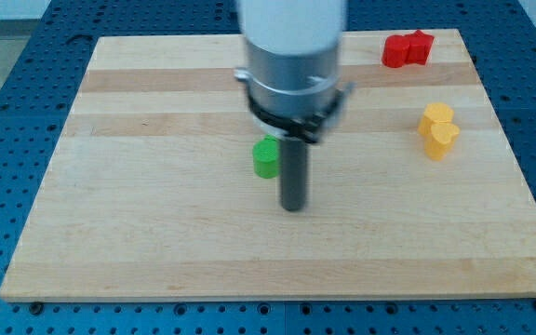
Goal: Nudge green star and green circle left a bit
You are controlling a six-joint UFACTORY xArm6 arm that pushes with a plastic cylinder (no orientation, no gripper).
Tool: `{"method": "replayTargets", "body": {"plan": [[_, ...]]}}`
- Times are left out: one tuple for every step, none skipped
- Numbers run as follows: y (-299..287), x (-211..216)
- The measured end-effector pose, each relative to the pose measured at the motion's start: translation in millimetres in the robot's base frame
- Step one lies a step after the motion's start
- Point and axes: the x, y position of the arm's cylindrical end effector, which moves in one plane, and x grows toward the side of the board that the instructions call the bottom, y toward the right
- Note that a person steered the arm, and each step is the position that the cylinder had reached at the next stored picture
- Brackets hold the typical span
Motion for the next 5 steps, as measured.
{"method": "replayTargets", "body": {"plan": [[49,-4],[48,-26],[42,-34],[28,-55],[24,-65]]}}
